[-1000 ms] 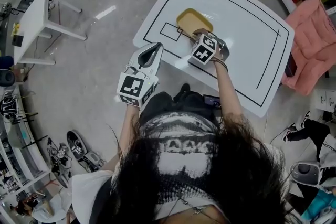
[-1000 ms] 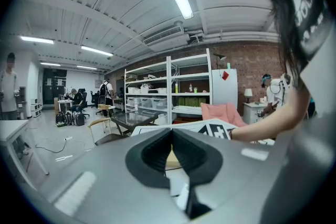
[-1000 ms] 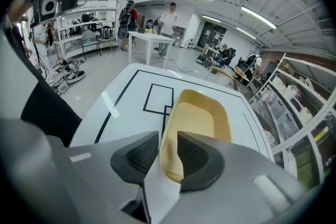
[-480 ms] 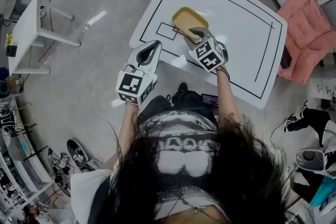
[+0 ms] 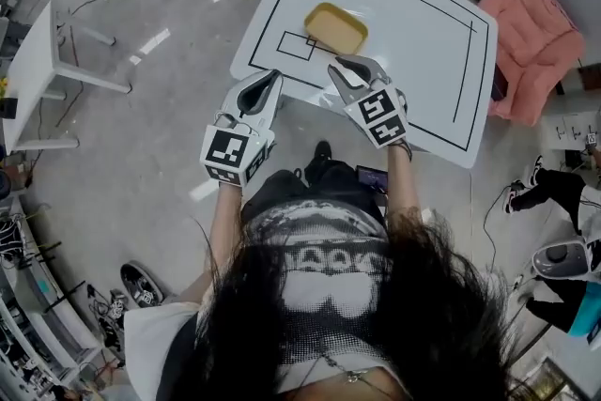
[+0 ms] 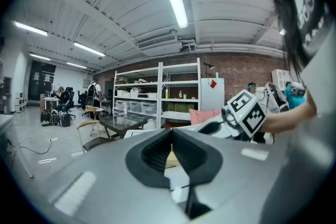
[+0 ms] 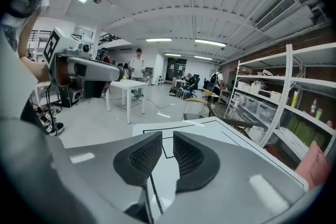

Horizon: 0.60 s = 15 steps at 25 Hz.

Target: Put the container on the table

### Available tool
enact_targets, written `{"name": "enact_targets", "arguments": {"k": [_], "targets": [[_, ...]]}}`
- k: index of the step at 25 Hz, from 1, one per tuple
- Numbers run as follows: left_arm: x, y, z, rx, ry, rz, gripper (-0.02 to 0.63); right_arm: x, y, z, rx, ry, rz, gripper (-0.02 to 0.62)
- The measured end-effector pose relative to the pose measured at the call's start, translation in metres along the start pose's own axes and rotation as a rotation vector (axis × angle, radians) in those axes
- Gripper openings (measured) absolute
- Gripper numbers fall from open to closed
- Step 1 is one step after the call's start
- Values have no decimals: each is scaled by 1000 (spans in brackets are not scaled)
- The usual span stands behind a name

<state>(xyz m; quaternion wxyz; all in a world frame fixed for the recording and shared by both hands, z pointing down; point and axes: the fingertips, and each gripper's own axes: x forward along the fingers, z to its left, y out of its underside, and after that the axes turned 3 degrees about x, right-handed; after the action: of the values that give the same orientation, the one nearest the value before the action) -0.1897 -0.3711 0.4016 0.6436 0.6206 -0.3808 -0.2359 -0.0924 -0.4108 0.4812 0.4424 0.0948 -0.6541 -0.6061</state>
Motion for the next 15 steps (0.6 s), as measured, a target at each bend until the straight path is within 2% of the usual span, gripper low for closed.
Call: {"name": "enact_targets", "arguments": {"k": [6,15], "targets": [[-47,8,-8,4,46,-9,0,-32,-6,45,64,45,-37,58],[-120,28,-27,-3,109,2,0,-65,-7,115,90,115,-53,40]]}}
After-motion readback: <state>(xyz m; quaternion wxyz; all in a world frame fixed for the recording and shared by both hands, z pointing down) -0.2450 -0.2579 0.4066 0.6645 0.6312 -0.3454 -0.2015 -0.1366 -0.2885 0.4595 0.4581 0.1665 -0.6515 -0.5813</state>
